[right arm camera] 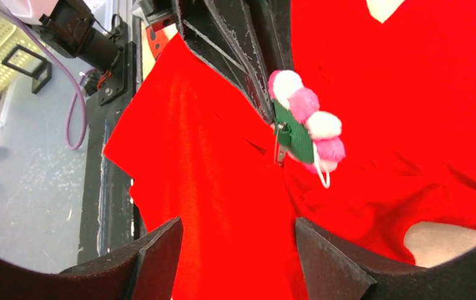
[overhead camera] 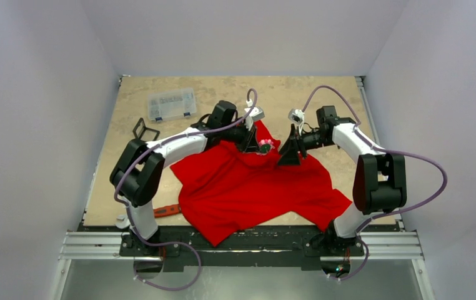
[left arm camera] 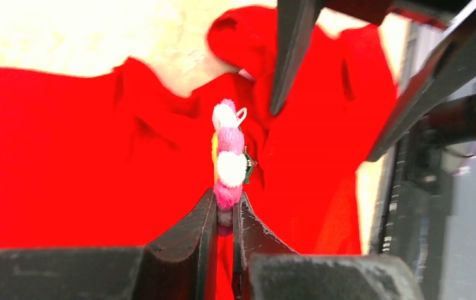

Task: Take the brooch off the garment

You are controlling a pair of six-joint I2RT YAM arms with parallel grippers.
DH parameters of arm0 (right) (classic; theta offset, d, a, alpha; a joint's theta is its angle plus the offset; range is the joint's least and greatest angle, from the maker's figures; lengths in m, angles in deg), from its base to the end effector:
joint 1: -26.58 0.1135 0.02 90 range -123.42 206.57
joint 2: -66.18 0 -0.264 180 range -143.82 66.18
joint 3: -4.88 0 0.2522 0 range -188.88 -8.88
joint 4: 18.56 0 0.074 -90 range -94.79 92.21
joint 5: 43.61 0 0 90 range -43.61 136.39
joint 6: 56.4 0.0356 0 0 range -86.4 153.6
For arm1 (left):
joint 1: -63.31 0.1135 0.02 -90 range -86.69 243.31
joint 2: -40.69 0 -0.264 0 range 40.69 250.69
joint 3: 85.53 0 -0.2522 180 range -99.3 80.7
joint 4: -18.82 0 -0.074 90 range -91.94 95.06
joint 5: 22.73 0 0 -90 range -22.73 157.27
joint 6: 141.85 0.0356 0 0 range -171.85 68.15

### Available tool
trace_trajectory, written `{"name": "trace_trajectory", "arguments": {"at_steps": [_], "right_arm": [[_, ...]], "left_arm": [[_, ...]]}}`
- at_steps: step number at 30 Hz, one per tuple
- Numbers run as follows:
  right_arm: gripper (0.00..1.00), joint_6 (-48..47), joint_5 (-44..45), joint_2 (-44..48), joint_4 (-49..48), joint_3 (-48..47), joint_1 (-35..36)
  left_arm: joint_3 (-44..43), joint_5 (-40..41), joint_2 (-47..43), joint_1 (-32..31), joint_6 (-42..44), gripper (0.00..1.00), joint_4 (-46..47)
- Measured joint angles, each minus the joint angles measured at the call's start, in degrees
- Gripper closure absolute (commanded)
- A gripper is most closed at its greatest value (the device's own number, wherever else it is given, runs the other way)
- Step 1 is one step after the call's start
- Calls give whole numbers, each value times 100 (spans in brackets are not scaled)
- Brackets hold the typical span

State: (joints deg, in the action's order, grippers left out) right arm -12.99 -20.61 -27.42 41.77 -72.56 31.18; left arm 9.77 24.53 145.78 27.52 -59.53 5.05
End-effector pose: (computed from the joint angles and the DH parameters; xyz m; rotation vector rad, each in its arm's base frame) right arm 0.2958 0.0567 0.2213 -1.1117 1.9195 1.2727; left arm 0.3168 -0.2582 0.2243 0.9767 2.0232 -1.2313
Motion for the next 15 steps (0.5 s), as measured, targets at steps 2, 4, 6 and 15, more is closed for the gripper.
{"name": "trace_trajectory", "arguments": {"at_steps": [2, 4, 6, 15], "right_arm": [[29, 299, 2, 0, -210, 109, 0], [28, 682, 0, -4, -461, 164, 0], [25, 1121, -9, -20, -730, 164, 0], [15, 1803, -398, -481, -450, -391, 0]], "left_arm": [[-33, 562, -105, -72, 433, 100, -326], [33, 1036, -286, -203, 855, 100, -474], [337, 1725, -660, -487, 1491, 100, -380], [1593, 3650, -1298, -1650, 4253, 100, 970]]}}
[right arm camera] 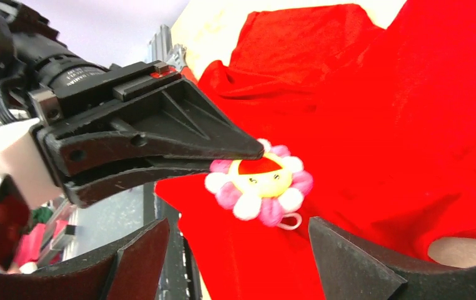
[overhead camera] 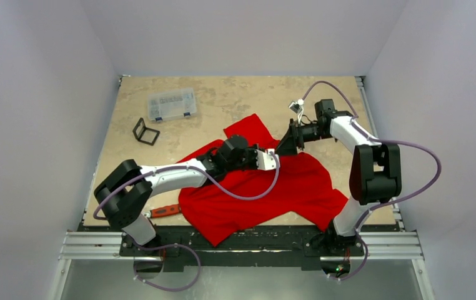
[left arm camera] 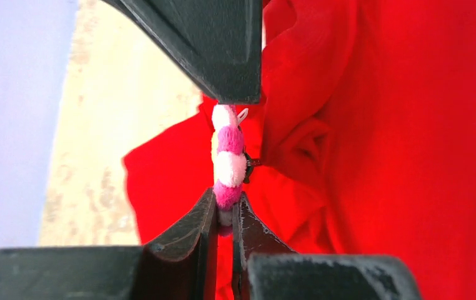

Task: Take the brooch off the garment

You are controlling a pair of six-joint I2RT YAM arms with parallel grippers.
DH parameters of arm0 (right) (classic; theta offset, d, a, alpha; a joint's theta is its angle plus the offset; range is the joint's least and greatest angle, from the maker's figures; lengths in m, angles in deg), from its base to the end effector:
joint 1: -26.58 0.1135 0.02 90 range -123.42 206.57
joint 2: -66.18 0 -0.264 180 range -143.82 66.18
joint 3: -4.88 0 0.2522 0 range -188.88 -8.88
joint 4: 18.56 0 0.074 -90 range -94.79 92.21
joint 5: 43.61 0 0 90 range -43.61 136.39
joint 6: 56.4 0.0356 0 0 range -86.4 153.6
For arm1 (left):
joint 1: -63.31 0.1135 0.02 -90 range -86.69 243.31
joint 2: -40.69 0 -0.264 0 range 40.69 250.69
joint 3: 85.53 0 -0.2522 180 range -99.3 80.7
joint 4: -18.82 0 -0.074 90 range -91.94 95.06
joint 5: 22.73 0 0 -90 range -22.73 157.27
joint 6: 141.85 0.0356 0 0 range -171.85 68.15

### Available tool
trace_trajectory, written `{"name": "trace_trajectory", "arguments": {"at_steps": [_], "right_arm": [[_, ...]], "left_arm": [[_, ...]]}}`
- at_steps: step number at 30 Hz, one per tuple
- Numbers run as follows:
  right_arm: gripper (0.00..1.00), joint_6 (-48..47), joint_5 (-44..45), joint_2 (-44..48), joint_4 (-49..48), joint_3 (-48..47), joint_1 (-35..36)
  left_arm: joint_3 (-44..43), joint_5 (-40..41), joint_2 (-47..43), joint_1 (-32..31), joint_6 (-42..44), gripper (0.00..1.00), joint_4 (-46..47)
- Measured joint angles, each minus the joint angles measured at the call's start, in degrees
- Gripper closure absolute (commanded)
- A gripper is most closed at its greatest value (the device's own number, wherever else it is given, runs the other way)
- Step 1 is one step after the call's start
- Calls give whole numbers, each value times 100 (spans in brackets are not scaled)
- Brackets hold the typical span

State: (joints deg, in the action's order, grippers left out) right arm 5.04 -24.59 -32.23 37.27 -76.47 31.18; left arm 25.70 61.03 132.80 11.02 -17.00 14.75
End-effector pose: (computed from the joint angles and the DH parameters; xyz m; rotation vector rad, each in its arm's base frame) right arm 0.3212 0.0596 0.2189 -0.8564 2.0470 1.4700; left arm 0.2162 -0.2859 0.2270 1.4682 1.4444 -0.3006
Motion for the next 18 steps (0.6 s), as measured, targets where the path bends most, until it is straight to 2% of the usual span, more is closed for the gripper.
{"name": "trace_trajectory", "arguments": {"at_steps": [6, 13, 18], "right_arm": [[17, -81, -227, -369, 514, -249, 2], [14, -138, -466, -911, 866, -361, 15], [9, -1261, -763, -1386, 2240, -940, 20]], "left_arm": [[289, 669, 175, -127, 1113, 100, 933], [608, 780, 197, -243, 1915, 100, 1661], [704, 778, 245, -264, 2175, 100, 1781]]}}
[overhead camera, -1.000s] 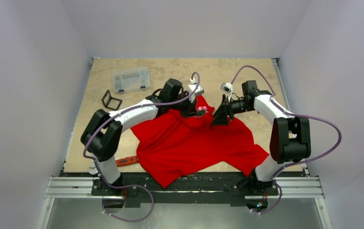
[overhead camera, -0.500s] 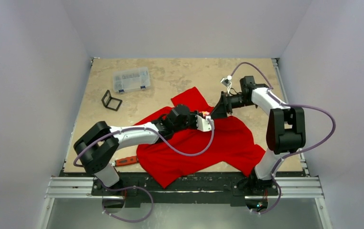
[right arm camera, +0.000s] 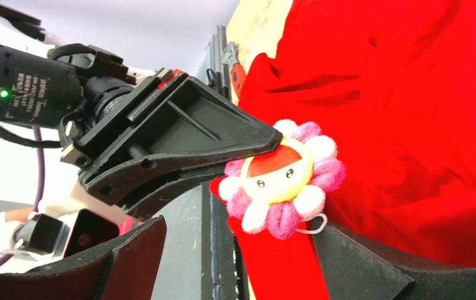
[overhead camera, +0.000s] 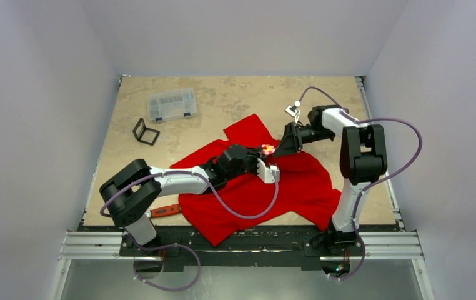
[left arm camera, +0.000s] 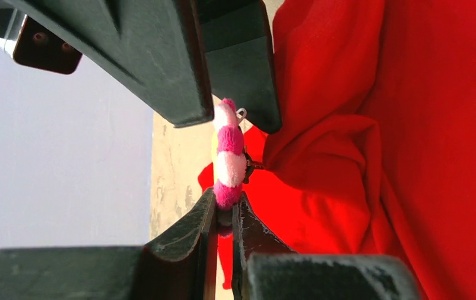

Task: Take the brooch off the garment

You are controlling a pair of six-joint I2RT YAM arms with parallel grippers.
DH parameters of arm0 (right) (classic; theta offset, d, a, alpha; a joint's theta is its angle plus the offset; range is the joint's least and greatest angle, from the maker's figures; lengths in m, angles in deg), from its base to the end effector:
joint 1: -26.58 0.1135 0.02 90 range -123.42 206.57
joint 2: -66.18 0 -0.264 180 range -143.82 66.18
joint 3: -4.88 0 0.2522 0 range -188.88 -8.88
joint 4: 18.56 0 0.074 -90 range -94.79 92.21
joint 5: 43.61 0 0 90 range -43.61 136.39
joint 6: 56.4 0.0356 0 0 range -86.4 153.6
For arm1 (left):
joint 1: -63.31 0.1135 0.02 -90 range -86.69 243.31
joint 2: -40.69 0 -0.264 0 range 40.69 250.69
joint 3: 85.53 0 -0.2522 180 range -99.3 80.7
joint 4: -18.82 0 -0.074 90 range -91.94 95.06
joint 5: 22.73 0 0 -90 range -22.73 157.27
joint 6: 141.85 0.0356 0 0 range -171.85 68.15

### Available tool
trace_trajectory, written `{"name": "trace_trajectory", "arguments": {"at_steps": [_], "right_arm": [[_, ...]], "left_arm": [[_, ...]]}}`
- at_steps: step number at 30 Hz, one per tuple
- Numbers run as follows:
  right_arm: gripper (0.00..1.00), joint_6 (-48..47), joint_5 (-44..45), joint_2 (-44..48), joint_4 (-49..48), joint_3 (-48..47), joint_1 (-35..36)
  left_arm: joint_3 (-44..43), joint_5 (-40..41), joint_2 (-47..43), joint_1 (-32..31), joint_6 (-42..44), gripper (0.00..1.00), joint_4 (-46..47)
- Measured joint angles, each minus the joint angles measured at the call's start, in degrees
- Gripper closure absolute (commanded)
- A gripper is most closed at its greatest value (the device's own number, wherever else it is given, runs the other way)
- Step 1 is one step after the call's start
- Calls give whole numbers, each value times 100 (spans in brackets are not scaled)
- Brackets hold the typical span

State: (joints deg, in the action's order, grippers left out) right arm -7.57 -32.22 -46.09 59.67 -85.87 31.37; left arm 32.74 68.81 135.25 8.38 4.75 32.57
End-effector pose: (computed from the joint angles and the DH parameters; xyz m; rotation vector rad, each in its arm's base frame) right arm 0.3368 0.0632 0.1854 -0.7287 2.1179 1.7972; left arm 0.2056 -0.2912 0.2041 1.5637 1.0862 0.0453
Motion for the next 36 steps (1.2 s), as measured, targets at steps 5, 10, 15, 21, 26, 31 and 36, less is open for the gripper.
{"name": "trace_trajectory", "arguments": {"at_steps": [5, 10, 15, 21, 26, 31, 36], "right_arm": [[11, -881, -212, -210, 837, -83, -114], [2, -1307, -396, -208, 1143, -28, -254], [1, -1401, -520, -208, 1263, 94, -380], [1, 1915, 496, 319, -1325, 669, -479], [1, 4529, 1517, 1484, -3283, 1123, -490], [1, 5484, 1696, 2199, -4413, 1556, -348], [3, 5681, 1587, 1808, -4605, 1598, -212]], "left_arm": [[-162, -527, -7, 160, -468, 100, -693], [-850, -1329, -7, 463, -1530, 100, -1869], [-1121, -1622, -7, 505, -2135, 100, -2337], [-1119, -1611, -7, 498, -2205, 100, -2529], [-1117, -1593, -7, 501, -2203, 100, -2522], [-809, -1589, -107, 498, -1985, 100, -2168], [-439, -1453, -144, 439, -1545, 100, -1768]]}}
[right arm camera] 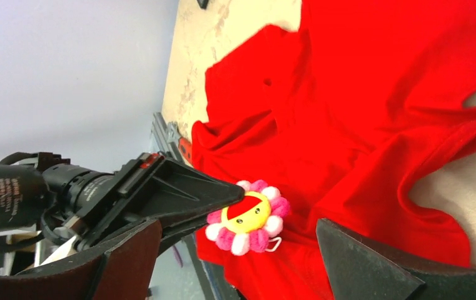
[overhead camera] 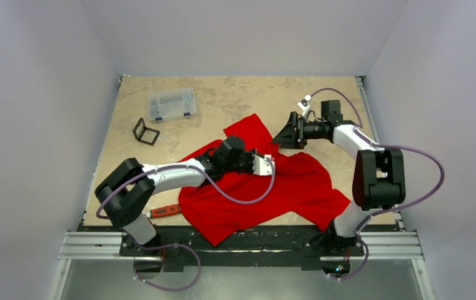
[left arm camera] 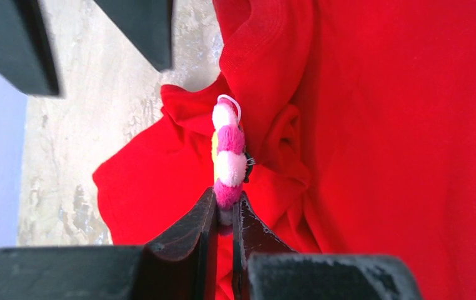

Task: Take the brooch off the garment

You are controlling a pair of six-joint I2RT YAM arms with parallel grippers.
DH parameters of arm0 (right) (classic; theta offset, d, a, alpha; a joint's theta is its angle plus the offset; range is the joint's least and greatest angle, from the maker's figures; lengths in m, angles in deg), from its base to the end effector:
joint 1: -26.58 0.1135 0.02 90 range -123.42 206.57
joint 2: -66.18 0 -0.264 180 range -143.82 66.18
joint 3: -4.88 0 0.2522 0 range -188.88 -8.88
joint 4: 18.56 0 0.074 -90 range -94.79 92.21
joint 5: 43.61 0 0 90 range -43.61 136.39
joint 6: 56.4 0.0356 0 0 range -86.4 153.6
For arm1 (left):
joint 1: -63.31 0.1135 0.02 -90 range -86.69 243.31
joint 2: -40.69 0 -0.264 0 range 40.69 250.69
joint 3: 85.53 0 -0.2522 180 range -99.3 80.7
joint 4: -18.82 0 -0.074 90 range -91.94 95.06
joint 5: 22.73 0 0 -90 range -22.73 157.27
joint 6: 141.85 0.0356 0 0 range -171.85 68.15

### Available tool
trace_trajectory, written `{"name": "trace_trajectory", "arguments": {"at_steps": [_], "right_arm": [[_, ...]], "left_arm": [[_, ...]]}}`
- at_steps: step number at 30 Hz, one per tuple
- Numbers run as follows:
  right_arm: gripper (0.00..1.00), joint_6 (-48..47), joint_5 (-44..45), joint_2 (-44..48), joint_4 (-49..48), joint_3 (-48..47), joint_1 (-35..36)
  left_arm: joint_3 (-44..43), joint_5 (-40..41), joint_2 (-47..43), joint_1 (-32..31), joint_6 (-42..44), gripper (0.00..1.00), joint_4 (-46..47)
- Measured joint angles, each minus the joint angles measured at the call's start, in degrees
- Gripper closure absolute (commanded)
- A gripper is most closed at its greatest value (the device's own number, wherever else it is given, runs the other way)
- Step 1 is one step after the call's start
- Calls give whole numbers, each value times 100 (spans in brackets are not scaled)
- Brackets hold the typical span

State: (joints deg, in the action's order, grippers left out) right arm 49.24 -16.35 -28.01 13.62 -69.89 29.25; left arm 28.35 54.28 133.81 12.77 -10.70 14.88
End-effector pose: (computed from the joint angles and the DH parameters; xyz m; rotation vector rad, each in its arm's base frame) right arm 0.3314 0.0471 0.2222 -0.2210 2.2948 1.4824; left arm 0.2177 -0.2771 0.2067 1.6080 1.3716 -0.3371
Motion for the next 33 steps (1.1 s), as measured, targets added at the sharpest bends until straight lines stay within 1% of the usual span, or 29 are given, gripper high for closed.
{"name": "trace_trajectory", "arguments": {"at_steps": [6, 8, 10, 12, 15, 18, 19, 20, 21, 22, 23, 25, 27, 30, 33], "right_arm": [[11, -22, -157, -610, 129, 24, 179], [16, -28, -223, -723, 168, 24, 227], [24, -61, -313, -787, 212, 26, 249], [39, -120, -439, -848, 293, 26, 256], [57, -197, -612, -872, 363, 55, 256], [86, -273, -721, -874, 385, 70, 256], [94, -321, -723, -874, 369, 74, 249], [98, -323, -704, -872, 345, 85, 234], [100, -328, -704, -872, 317, 98, 210], [100, -321, -693, -872, 271, 116, 190], [100, -260, -688, -863, 190, 153, 186], [100, -83, -667, -798, -46, 308, 210], [100, 157, -560, -636, -352, 516, 225], [100, 531, -326, -170, -975, 857, 267], [100, 474, -96, 170, -1276, 868, 341]], "left_arm": [[334, 350, 0, -173, 511, 100, 772], [472, 450, 0, -243, 671, 100, 1034], [599, 553, 4, -317, 828, 100, 1257], [664, 638, 22, -374, 960, 100, 1401], [675, 728, 68, -431, 1093, 100, 1591], [706, 776, 85, -431, 1189, 100, 1725], [726, 787, 85, -431, 1204, 99, 1784], [737, 800, 85, -431, 1224, 91, 1832], [754, 807, 85, -433, 1224, 73, 1858], [776, 807, 85, -435, 1224, 64, 1871], [785, 813, 85, -442, 1239, 59, 1871], [782, 879, 83, -442, 1102, 54, 1775], [765, 901, 37, -415, 874, 49, 1488], [647, 708, -234, -262, 273, 45, 632], [166, 142, -590, 151, -616, 43, -584]]}}
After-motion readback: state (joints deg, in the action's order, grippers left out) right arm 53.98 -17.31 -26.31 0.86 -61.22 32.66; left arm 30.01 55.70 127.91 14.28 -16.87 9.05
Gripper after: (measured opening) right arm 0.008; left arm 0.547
